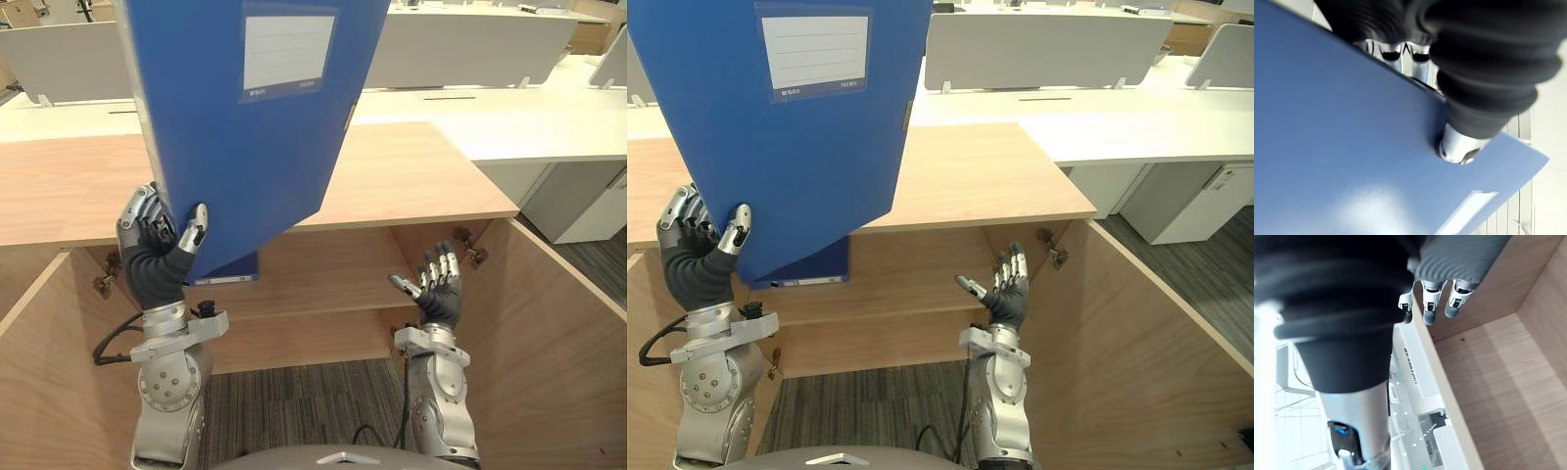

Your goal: Walk over to the cabinet, pick up the folder, carry it to the office cabinet, place the folder inside the office cabinet, then close the office cabinet door

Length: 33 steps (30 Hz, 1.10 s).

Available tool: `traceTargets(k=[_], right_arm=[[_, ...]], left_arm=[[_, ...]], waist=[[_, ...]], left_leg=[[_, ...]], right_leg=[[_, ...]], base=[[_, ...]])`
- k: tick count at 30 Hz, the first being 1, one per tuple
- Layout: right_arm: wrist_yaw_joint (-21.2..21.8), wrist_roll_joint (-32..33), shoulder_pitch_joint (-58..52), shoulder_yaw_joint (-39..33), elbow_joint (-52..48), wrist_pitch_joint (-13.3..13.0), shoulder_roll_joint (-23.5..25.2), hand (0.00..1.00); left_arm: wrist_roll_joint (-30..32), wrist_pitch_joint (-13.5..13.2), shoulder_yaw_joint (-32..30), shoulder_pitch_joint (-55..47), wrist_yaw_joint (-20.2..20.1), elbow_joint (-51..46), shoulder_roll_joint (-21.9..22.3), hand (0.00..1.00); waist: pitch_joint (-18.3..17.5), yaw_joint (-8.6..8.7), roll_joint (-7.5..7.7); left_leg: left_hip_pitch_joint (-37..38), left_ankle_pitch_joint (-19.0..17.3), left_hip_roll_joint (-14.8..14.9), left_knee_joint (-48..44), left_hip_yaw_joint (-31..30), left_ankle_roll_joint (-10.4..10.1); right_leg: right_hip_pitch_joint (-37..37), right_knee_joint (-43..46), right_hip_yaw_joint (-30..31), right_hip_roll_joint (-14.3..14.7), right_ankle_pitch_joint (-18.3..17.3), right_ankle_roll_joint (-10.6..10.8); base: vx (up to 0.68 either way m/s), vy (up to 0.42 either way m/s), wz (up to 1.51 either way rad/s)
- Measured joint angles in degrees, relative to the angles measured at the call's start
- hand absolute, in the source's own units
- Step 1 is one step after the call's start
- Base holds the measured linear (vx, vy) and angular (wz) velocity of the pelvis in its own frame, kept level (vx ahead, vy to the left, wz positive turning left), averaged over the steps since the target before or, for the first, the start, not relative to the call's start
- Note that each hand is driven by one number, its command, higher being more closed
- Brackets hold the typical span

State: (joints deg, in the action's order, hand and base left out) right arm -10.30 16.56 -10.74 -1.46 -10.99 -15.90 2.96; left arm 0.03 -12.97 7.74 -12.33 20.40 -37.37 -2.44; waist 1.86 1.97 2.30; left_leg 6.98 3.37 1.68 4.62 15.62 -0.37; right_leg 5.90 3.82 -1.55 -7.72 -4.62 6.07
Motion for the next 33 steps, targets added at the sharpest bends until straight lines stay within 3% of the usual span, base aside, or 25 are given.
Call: traceTargets(k=[12,23,29,30,33], right_arm=[[1.6,0.1,8.4,0.9,-4.6,-1.4,-1.6,0.00],[5.6,5.3,14.3,3.8,-4.5,-1.4,-4.8,0.00],[6.8,8.7,14.6,5.3,-3.5,-1.3,-6.9,0.00],[7.1,9.2,14.8,5.3,-3.1,-1.3,-7.0,1.00],[8.9,11.7,16.1,5.6,-0.5,-1.2,-8.3,1.00]], left_arm=[[-1.7,-0.4,-0.6,0.1,-5.7,5.0,0.2,1.00],[-5.7,-1.2,6.2,1.8,-13.0,9.5,-1.1,1.00],[-8.2,-1.2,7.9,2.3,-14.9,10.7,-1.6,1.00],[-8.9,-1.2,7.9,2.6,-14.9,11.4,-1.6,1.00],[-9.9,-1.2,8.0,2.8,-15.0,12.0,-2.2,1.00]], waist=[[0.4,0.03,-0.10],[0.5,-0.41,-0.19],[0.5,-0.57,-0.19],[0.5,-0.68,-0.19],[0.5,-0.70,-0.20]], left_leg=[[0.0,-0.1,-0.2,0.0,0.4,0.0],[-0.7,-0.1,-0.2,0.0,-0.1,0.0],[-0.9,0.0,-0.2,0.0,-0.6,0.1],[-0.9,0.0,-0.3,0.0,-0.7,0.1],[-1.0,0.1,-0.3,0.0,-0.7,0.3]], right_leg=[[-0.1,-0.9,0.7,-0.1,0.8,0.1],[-0.1,-1.4,0.1,-0.1,1.0,0.2],[0.1,-1.4,-0.7,-0.1,1.0,0.2],[0.1,-1.4,-0.7,-0.1,1.0,0.2],[0.0,-1.4,-0.7,-0.1,1.0,0.2]], base=[[-0.01,0.002,-0.03],[0.01,-0.001,0.02],[0.01,-0.006,0.04],[0.00,0.000,0.00],[-0.01,-0.001,0.00]])
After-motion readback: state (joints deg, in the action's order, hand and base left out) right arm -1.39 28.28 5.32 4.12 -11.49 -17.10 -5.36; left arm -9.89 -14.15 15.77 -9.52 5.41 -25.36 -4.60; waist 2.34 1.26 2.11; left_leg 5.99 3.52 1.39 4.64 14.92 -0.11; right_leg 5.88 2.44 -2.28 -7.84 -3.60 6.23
